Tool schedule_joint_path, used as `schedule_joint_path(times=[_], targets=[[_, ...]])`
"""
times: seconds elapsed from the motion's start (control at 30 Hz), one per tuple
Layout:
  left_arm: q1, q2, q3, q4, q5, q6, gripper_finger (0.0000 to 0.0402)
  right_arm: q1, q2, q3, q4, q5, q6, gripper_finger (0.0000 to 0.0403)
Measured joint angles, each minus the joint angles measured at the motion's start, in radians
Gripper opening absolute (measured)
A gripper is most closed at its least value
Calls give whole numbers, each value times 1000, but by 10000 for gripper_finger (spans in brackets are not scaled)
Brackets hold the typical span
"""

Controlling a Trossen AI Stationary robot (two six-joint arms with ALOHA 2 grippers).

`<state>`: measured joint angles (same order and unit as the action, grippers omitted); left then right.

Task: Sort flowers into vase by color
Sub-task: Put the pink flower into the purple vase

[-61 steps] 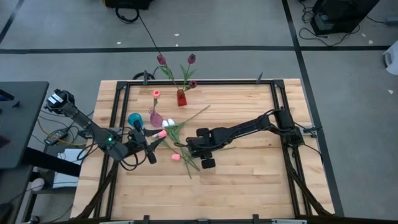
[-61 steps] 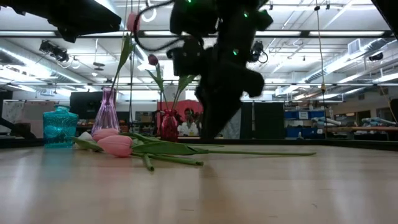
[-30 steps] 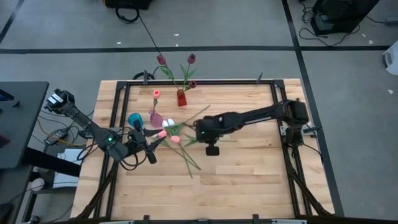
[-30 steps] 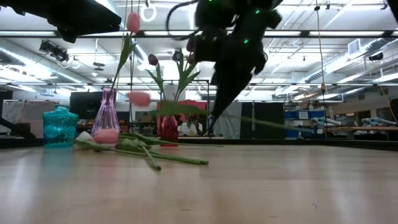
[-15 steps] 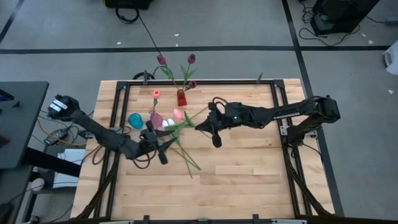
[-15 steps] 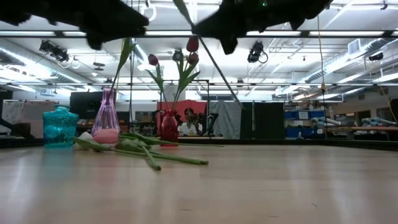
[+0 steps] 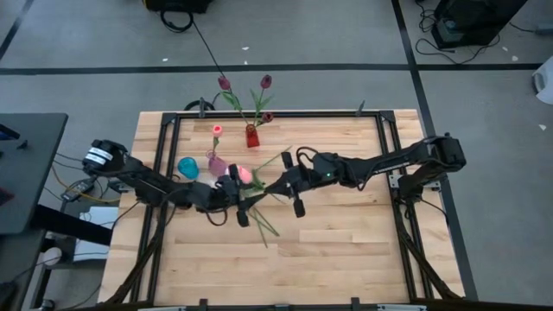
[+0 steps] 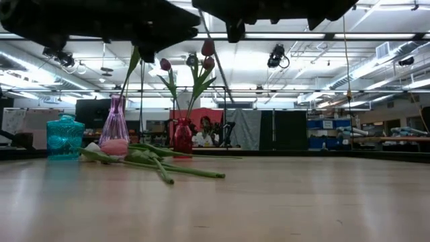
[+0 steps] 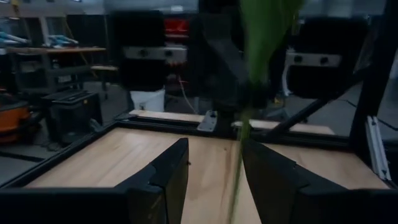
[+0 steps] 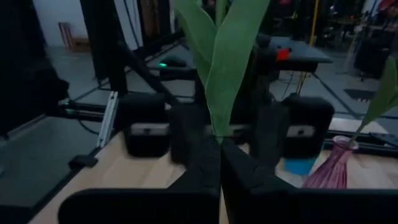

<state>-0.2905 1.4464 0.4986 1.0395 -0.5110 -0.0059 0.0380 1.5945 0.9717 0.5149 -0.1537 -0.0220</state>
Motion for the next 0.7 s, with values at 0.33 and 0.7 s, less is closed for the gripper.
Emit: schedule_joint_path(times=[0.33,0.7], targets=[[3,53,72,-85,-15,29,146,1,42,22,14,6,-26,9],[3,52,72,-101,-19,33,47,0,42,22,-62,7,-23,10]])
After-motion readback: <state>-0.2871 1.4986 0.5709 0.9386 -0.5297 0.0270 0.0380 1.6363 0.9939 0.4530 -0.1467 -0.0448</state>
